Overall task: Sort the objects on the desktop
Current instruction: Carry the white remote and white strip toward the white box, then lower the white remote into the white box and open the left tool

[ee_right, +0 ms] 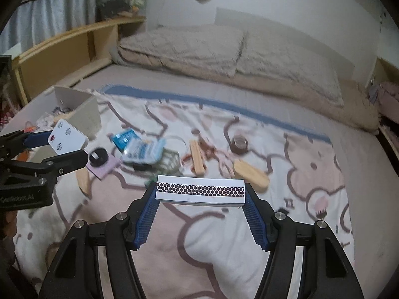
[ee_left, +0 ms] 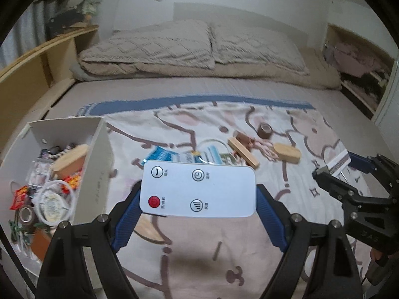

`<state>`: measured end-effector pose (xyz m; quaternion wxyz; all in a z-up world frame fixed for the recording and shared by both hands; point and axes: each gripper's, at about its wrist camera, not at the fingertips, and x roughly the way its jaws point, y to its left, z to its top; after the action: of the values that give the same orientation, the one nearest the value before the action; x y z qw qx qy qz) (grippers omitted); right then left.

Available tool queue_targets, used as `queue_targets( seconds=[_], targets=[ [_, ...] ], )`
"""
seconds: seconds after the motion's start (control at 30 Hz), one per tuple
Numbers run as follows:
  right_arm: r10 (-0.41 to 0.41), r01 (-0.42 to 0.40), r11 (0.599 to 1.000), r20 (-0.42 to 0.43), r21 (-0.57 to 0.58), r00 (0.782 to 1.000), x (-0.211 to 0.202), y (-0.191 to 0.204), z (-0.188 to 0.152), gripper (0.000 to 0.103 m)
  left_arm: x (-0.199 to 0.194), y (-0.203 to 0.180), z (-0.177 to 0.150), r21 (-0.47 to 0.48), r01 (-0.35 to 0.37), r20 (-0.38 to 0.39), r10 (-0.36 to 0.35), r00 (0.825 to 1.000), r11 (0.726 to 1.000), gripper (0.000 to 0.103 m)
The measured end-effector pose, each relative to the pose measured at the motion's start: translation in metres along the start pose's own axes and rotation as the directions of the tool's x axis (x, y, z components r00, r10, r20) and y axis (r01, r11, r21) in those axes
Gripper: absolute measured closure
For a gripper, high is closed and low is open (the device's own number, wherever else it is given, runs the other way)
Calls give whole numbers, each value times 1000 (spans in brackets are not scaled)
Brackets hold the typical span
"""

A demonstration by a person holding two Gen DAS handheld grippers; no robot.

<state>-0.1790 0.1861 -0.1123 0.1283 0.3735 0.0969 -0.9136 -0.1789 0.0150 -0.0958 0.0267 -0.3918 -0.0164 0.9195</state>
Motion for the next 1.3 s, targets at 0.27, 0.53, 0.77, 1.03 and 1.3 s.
queue_targets(
  seconds=[0.27, 0.53, 0.77, 1.03, 1.3],
  targets=[
    [53, -53, 999, 52, -7, 997, -11, 22, 21, 37, -24, 32, 5, -37, -53, 66, 56, 996, 998, 17],
    [63, -59, 997, 77, -48, 995, -14, 48, 33, 37, -40, 66, 6, -103, -73, 95, 82, 992, 992, 17],
    [103, -94, 991, 97, -93, 990, -16, 75, 43, 37, -47, 105, 6, -159, -120, 99, 137, 986, 980, 17],
    [154, -137, 982, 127, -133, 980, -22, 105, 55, 37, -53, 139, 9, -163, -161, 84, 176, 981, 973, 16],
    [226, -194, 961, 155, -198, 962, -29, 139, 66, 37, -59, 192, 39, -240, -189, 110, 220, 969, 952, 16]
  ],
)
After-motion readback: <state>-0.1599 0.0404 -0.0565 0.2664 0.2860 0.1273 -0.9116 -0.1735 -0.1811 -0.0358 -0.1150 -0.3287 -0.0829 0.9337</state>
